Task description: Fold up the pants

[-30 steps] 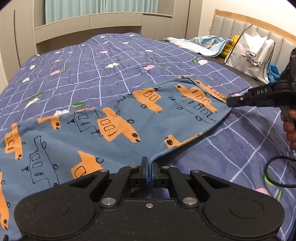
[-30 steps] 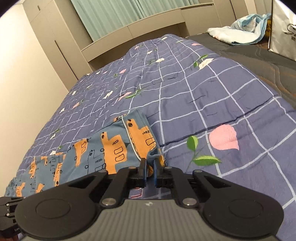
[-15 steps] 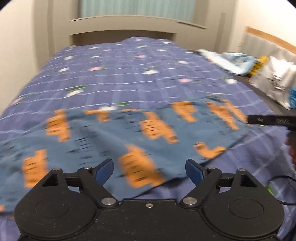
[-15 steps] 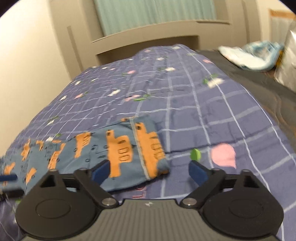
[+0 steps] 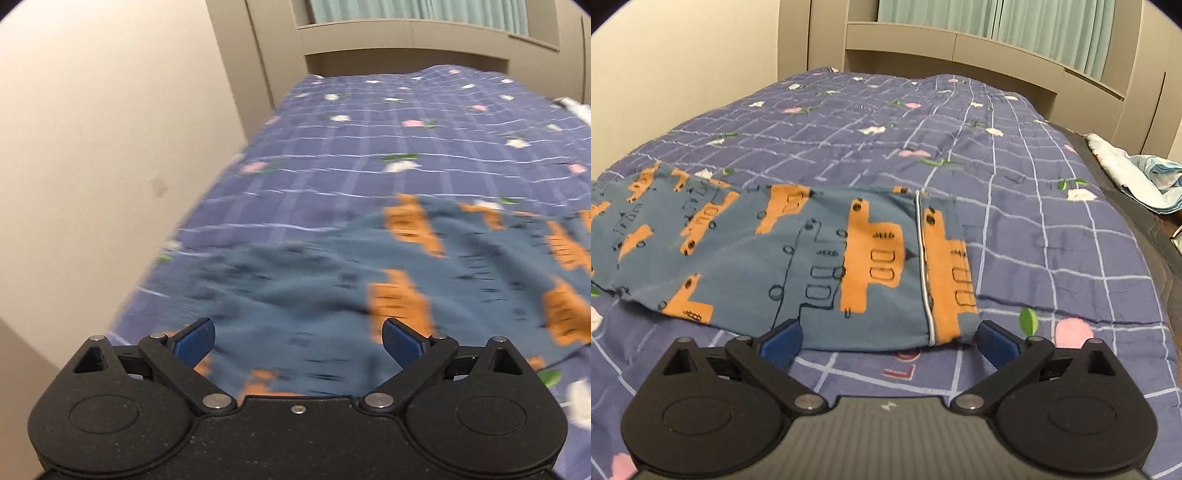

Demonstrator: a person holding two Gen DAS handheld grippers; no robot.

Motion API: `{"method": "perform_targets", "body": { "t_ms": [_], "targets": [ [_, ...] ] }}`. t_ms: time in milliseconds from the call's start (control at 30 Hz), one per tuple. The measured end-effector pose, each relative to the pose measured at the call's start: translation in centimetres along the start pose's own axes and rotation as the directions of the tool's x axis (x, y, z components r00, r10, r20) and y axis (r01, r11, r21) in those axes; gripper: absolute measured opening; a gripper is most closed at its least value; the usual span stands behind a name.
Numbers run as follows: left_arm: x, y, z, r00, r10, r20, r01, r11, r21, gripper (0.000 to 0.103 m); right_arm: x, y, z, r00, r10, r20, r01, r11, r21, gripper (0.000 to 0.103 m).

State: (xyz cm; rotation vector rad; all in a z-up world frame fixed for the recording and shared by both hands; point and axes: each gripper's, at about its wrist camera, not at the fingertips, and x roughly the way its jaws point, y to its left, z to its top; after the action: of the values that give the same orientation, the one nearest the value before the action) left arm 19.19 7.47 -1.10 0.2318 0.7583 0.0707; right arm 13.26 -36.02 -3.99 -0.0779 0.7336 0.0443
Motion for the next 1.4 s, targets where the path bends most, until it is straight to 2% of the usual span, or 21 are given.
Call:
{"method": "perform_targets", "body": {
  "t_ms": [133,233,300,367,467,533,600,633,667,700,733,800,833,900,967,1033,1100,1233,1300,1400],
  "targets": [
    [-1.6,4.1,2.1,0.991,0.128,0.049,-0.133,0.985,0.114,0.1,-0.7,0.9,2.2,0.986,0.155,0.061,-0.151,0.987,-0.054,0.103],
    [-2.7,6.5,3.2,0.986,0.154,0.07,-0.162,0.977,0.139,0.102,0.2,2.5,4.8,0.963,0.261,0.065,-0.254,0.963,-0.094,0.103],
    [-2.6,7.8,3.1,0.993,0.109,0.051,-0.114,0.987,0.11,0.102,1.4,4.6,6.7,0.948,0.312,0.061,-0.303,0.945,-0.124,0.103],
    [-1.5,9.1,2.3,1.0,0.02,0.023,-0.021,0.998,0.053,0.102,2.6,7.0,8.5,0.927,0.372,0.058,-0.358,0.919,-0.167,0.103],
    [1.2,10.5,0.4,0.994,-0.111,-0.008,0.11,0.994,-0.023,0.102,4.5,10.5,10.6,0.882,0.47,0.045,-0.449,0.864,-0.228,0.103],
    [3.2,11.2,-0.5,0.989,-0.147,-0.026,0.144,0.987,-0.074,0.102,6.2,12.6,12.1,0.849,0.528,0.024,-0.506,0.824,-0.255,0.103],
    [4.9,12.1,-1.2,0.983,-0.177,-0.047,0.167,0.973,-0.158,0.093,7.4,14.2,13.2,0.826,0.563,0.005,-0.543,0.798,-0.263,0.103],
    [5.6,12.6,-1.5,0.976,-0.211,-0.058,0.195,0.958,-0.212,0.089,8.1,14.9,13.7,0.816,0.578,-0.006,-0.559,0.787,-0.261,0.103],
    [6.5,13.1,-1.7,0.966,-0.25,-0.067,0.226,0.94,-0.257,0.078,8.8,15.6,14.2,0.808,0.589,-0.016,-0.573,0.779,-0.256,0.103],
    [7.1,13.5,-1.9,0.954,-0.29,-0.075,0.256,0.919,-0.299,0.07,9.5,16.3,14.6,0.803,0.595,-0.023,-0.581,0.774,-0.251,0.103],
    [7.6,13.6,-2.1,0.952,-0.295,-0.083,0.255,0.912,-0.322,0.069,10.0,16.9,14.9,0.801,0.598,-0.024,-0.584,0.772,-0.25,0.103],
    [8.1,13.8,-2.4,0.955,-0.277,-0.107,0.227,0.914,-0.337,0.047,10.5,17.9,15.1,0.793,0.608,-0.032,-0.594,0.762,-0.258,0.103],
    [8.1,13.9,-2.5,0.958,-0.265,-0.11,0.213,0.914,-0.345,0.044,10.6,18.4,15.1,0.789,0.613,-0.037,-0.599,0.755,-0.266,0.103],
    [7.9,14.3,-2.4,0.962,-0.251,-0.106,0.198,0.911,-0.362,0.024,10.9,19.5,15.0,0.786,0.616,-0.047,-0.601,0.745,-0.29,0.103],
    [7.0,13.8,-2.0,0.972,-0.214,-0.093,0.172,0.925,-0.338,0.02,11.1,20.2,14.8,0.788,0.614,-0.056,-0.598,0.739,-0.31,0.103],
    [5.2,12.8,-1.2,0.987,-0.148,-0.056,0.128,0.956,-0.265,0.017,11.2,20.5,14.7,0.788,0.613,-0.062,-0.598,0.737,-0.316,0.103],
    [3.9,12.0,-0.5,0.994,-0.108,-0.024,0.101,0.974,-0.203,0.013,11.4,20.7,14.8,0.785,0.616,-0.063,-0.601,0.734,-0.317,0.103],
    [4.9,11.5,-0.9,0.99,-0.105,-0.088,0.09,0.983,-0.16,0.014,12.4,21.8,15.3,0.787,0.612,-0.076,-0.6,0.732,-0.323,0.103],
    [5.9,11.5,-1.5,0.988,-0.111,-0.107,0.092,0.981,-0.172,0.016,13.3,22.5,15.9,0.779,0.621,-0.084,-0.613,0.727,-0.309,0.102],
    [6.1,11.4,-2.0,0.989,-0.109,-0.098,0.089,0.978,-0.19,0.018,14.5,23.6,16.8,0.777,0.623,-0.089,-0.619,0.731,-0.289,0.093]
  ]
}}
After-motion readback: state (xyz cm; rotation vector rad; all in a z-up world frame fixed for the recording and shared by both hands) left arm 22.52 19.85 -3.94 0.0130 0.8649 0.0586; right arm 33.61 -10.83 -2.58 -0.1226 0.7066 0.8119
